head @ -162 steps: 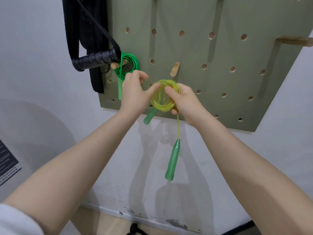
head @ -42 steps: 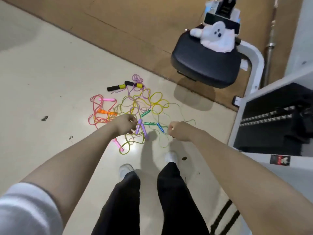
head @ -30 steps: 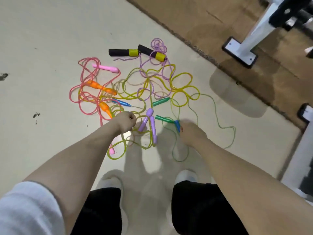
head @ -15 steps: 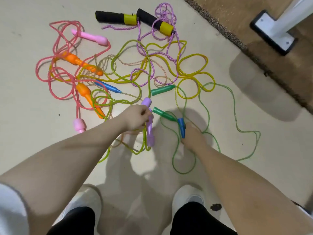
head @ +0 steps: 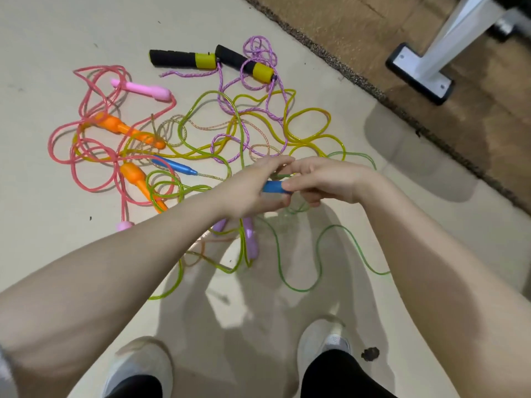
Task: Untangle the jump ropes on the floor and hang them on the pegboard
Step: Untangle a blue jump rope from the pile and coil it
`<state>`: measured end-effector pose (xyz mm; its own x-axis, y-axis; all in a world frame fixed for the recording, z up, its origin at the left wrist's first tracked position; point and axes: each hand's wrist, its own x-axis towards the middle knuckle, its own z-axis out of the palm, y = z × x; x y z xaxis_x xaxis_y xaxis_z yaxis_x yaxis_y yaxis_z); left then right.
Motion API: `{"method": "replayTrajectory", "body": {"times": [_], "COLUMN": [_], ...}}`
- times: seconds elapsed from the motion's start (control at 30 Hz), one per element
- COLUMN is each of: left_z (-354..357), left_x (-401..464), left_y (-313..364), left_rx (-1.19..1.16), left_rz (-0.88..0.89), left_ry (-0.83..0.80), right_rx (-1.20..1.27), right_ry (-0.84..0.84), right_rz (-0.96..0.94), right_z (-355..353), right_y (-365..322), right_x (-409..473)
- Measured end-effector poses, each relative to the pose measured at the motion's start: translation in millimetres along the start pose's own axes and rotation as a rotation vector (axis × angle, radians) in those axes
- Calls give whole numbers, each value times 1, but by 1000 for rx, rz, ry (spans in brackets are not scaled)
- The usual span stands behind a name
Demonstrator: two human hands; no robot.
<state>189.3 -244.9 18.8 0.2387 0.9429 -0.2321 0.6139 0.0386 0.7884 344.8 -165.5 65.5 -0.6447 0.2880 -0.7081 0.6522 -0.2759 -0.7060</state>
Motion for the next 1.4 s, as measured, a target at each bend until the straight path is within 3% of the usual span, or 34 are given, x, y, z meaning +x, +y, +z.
{"method": "replayTrajectory", "body": {"times": [0.17, 0.3, 0.43, 0.5, 0.57, 0.63, 0.7, 0.77, 0.83, 0.9, 1.0, 1.1, 1.27, 1.4], "left_z": [-43, -59, -65, -65, -65, -62, -56, -50, -50, -46, -32, -24, -29, -33], "left_x": [-13, -29, -42, -45, -45, -46, -47, -45, -39, -30, -25, -21, -25, -28], "left_y": [-3, -11, -21, -26, -39, -58, -67, -60, -37, -10, 20, 9, -6, -11], "left_rx": [120, -307, -596, -615, -396, 98, 289, 89, -54, -245, -635, -494, -188, -245], "left_rz": [-40, -152, -292, -382, -480, -596, -659, -587, -374, -192, -99, -84, -157, -233], "left_ry": [94, 147, -29, -108, -102, -107, 39, 229, 371, 327, 94, -4, 87, 38], "right_rx": [105, -282, -435, -273, 27, 257, 252, 171, 171, 242, 361, 445, 456, 257], "right_ry": [162, 324, 626, 725, 786, 765, 655, 522, 369, 212, 140, 137, 115, 149], "right_rz": [-134, -133, -123, -175, -204, -125, -40, 3, 22, 6, -110, -221, -248, -165], "right_z": [-1, -14, -15, -8, -2, 0, 3, 9, 17, 24, 29, 25, 18, 19], "right_y": [-17, -10, 3, 3, -4, -13, -17, -18, -19, -23, -30, -33, -23, -24], "right_x": [2, 10, 24, 29, 28, 23, 16, 12, 11, 11, 11, 6, 2, 6]}}
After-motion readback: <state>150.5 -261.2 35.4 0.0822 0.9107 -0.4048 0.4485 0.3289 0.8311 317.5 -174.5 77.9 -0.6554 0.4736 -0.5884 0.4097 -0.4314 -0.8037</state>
